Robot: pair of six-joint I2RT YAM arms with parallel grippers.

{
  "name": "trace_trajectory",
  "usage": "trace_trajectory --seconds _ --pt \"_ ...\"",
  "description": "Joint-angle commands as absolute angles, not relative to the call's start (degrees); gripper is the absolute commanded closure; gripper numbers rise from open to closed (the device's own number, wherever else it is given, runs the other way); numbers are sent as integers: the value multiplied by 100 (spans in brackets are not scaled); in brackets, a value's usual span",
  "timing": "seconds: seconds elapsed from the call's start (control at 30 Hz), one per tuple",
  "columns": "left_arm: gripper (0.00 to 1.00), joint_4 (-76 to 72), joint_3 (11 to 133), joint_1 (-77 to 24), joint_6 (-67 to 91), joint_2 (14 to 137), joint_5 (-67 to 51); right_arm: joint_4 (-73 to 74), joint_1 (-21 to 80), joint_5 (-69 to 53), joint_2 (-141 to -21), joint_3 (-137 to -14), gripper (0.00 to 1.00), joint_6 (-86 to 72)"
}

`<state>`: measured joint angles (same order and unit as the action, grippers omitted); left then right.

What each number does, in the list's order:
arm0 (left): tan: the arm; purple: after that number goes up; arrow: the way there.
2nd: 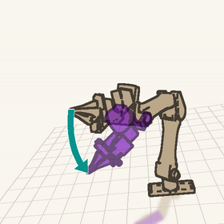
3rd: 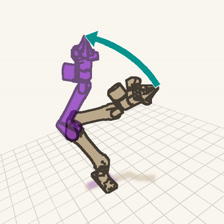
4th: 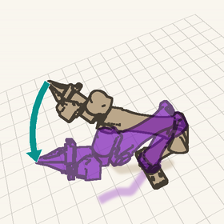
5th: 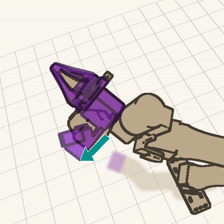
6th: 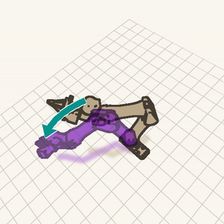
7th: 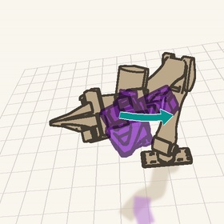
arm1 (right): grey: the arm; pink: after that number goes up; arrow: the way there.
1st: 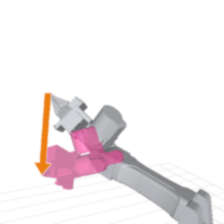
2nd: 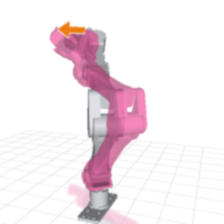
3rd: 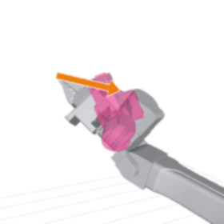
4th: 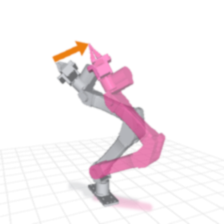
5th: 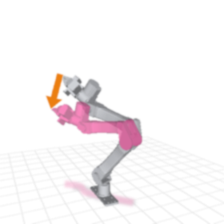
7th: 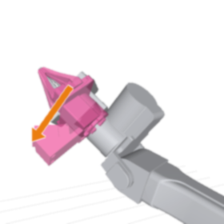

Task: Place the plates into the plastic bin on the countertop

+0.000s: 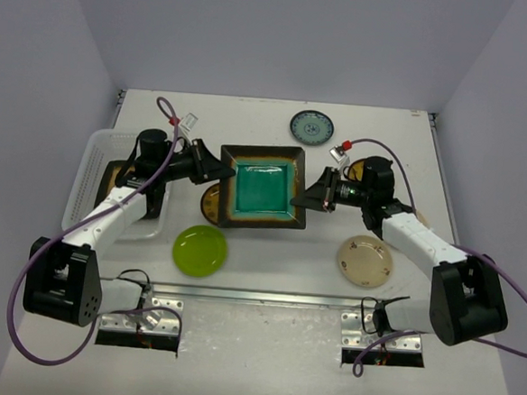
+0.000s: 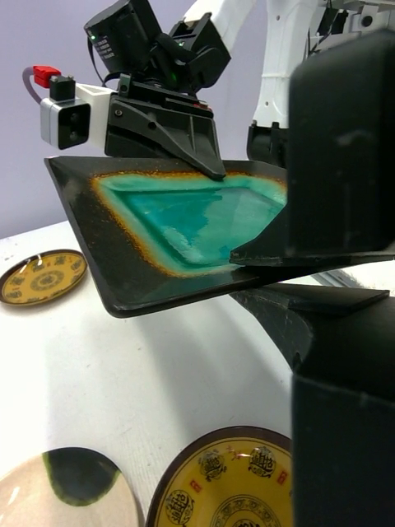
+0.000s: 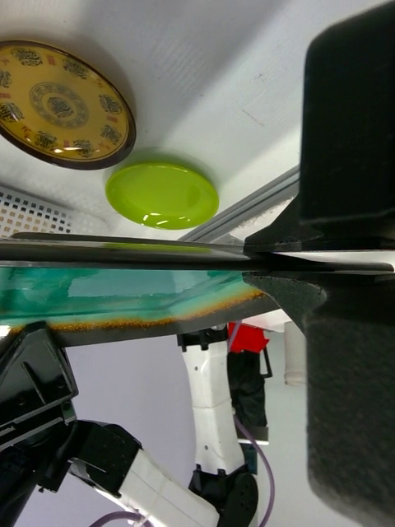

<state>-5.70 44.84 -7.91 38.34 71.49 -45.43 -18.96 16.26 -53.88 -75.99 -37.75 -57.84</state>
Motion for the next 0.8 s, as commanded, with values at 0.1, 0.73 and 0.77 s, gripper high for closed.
trace_trajectory --seconds 0.1,0.73,0.77 --pt "100 -448 4806 -910 3463 6817 -4528 -2839 1504 -6092 -7483 -4406 59 -6144" --pt "100 834 4332 2939 6710 4688 -2147 -3065 368 -6092 -7516 -3259 1 -6136" --pt "100 1147 4316 3002 6904 4619 -1758 -3125 361 -6107 -7523 -3244 1 -6151"
